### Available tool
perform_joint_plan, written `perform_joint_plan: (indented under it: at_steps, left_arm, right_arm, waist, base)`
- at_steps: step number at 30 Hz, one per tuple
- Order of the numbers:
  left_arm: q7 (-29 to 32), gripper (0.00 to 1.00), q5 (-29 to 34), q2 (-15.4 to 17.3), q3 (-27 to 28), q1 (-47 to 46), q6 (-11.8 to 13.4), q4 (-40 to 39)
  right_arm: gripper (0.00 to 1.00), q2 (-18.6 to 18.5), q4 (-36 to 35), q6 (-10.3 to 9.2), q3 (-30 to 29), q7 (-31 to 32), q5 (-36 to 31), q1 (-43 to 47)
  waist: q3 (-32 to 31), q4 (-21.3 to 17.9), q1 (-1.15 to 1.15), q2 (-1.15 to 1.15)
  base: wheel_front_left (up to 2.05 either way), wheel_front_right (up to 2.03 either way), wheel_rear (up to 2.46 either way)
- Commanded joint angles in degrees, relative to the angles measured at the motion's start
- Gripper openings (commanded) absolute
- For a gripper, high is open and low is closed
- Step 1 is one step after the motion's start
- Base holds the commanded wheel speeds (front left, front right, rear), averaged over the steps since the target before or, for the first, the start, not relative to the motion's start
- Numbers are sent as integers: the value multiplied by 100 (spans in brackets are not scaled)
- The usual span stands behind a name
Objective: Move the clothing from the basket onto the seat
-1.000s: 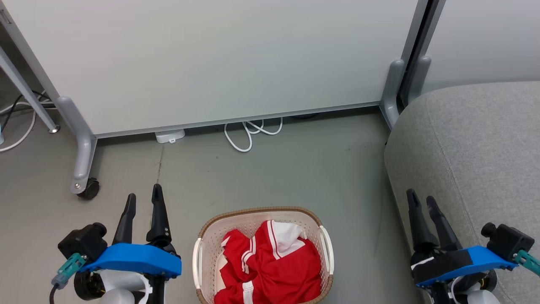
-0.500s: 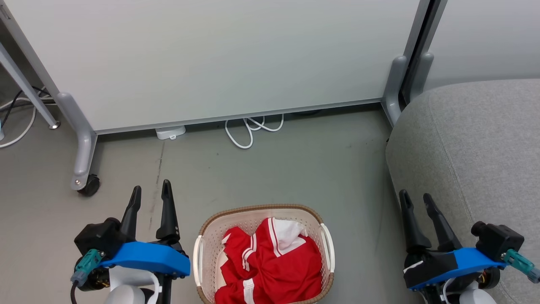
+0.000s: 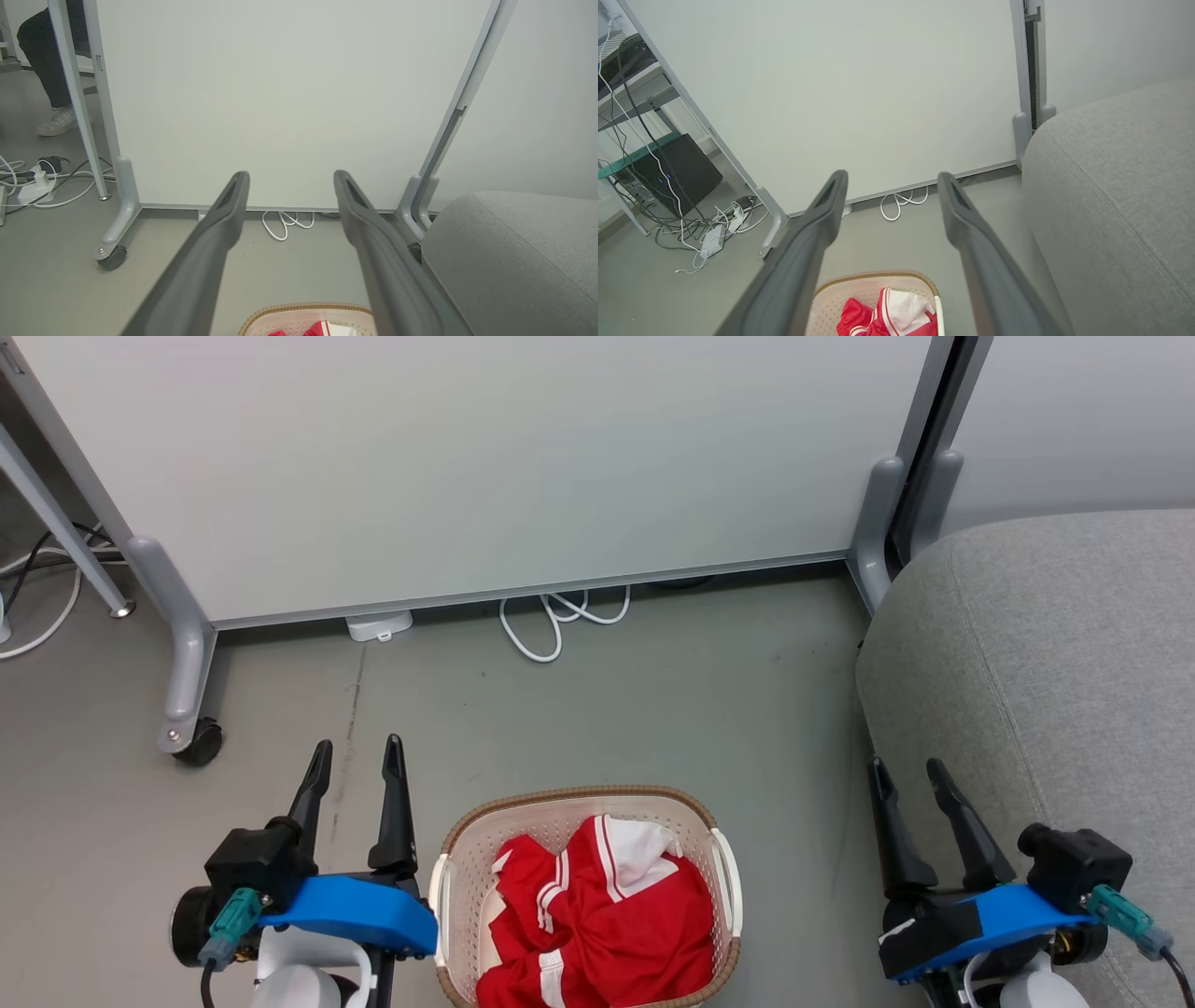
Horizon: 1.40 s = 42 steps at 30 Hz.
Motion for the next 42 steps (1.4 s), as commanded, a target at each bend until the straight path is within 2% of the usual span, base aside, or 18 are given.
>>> perform_joint_plan:
  at_steps: [1, 15, 30, 42]
  left_arm:
    - [-55, 100, 132, 29, -23, -130, -32, 1]
    - [-218, 100, 649, -5, -121, -142, -293, 225]
    - [-370, 100, 1071, -48, -98, -191, -398, 550]
    - [-398, 100, 933, -54, -76, -161, -465, 655]
  right_arm:
    - [100, -38, -2, 11, 25, -61, -150, -80]
    - [100, -41, 17, 12, 140, -218, -776, -57]
    - [100, -43, 125, 9, 160, -378, -1385, -15]
    - [100, -43, 174, 9, 130, -398, -1374, 21]
  waist:
    - [-1, 3, 0, 0]
    - [10, 13, 0, 0]
    - [7, 36, 0, 0]
    - [-14, 22, 0, 0]
  base:
    - [0, 0, 0]
    - [0, 0, 0]
    - [0, 0, 0]
    - [0, 0, 0]
